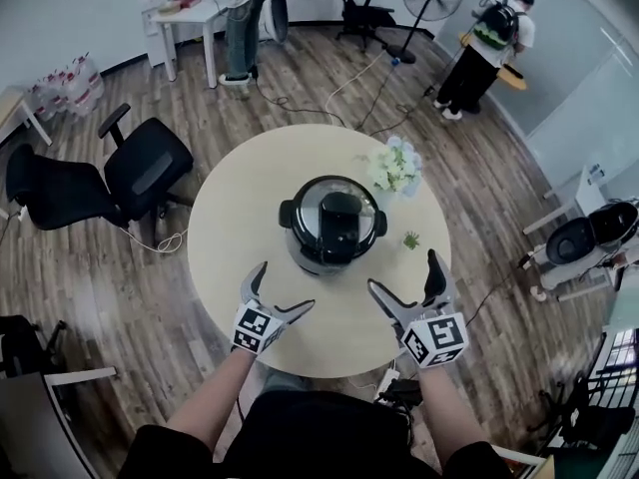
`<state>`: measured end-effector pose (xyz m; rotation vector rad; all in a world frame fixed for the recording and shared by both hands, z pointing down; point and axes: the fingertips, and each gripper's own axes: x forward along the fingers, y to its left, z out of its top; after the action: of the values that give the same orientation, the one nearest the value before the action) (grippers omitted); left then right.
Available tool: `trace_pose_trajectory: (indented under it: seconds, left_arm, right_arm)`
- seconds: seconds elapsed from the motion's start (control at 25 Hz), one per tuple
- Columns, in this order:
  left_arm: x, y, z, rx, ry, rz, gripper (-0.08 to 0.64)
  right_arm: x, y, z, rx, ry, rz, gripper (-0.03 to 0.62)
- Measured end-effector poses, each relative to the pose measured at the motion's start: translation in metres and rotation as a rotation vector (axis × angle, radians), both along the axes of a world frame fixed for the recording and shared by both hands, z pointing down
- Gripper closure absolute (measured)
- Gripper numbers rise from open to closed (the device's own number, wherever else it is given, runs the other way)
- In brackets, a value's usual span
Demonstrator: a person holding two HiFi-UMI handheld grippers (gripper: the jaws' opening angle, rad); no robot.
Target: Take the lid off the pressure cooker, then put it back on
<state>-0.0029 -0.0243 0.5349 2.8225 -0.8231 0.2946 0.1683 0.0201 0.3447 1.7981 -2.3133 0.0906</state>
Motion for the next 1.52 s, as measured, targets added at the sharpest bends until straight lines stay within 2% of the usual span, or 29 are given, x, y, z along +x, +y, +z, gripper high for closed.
trace_pose_trajectory:
  seconds: [0.32,0.44,0.64,0.88,1.12,1.36,1.52]
  left_arm:
    - [0.026,-0.059,0.05,-0.108,-0.081,0.048,-0.029]
    - [0.039,-0.073,0.066,-0.122,-0.093,0.063,-0.029]
    - [0.055,-0.085,0.096,-0.146,-0.159,0.098,-0.029]
    - [0.072,-0.1,0.111,-0.149,-0.18,0.099,-0.029]
    - [0.076,-0.107,0.114,-0.151,-0.172,0.087,-0.031]
    - [0.077,-0.107,0.115,-0.144,-0.171,0.091,-0.032]
    - [0.076,-0.107,0.115,-0.144,-0.171,0.088,-0.031]
  right_arm:
    - [-0.001,-0.064,0.005,-0.073,0.037,-0.074,0.002]
    - [0.001,-0.083,0.012,-0.097,0.06,-0.108,0.002]
    - [0.008,-0.111,0.028,-0.148,0.085,-0.182,0.003]
    - [0.013,-0.148,0.041,-0.196,0.109,-0.262,0.005]
    - [0.001,-0.18,0.061,-0.289,0.168,-0.42,0.006]
    - [-0.019,-0.196,0.088,-0.395,0.284,-0.591,0.011]
    - [-0.034,-0.205,0.106,-0.455,0.328,-0.676,0.031]
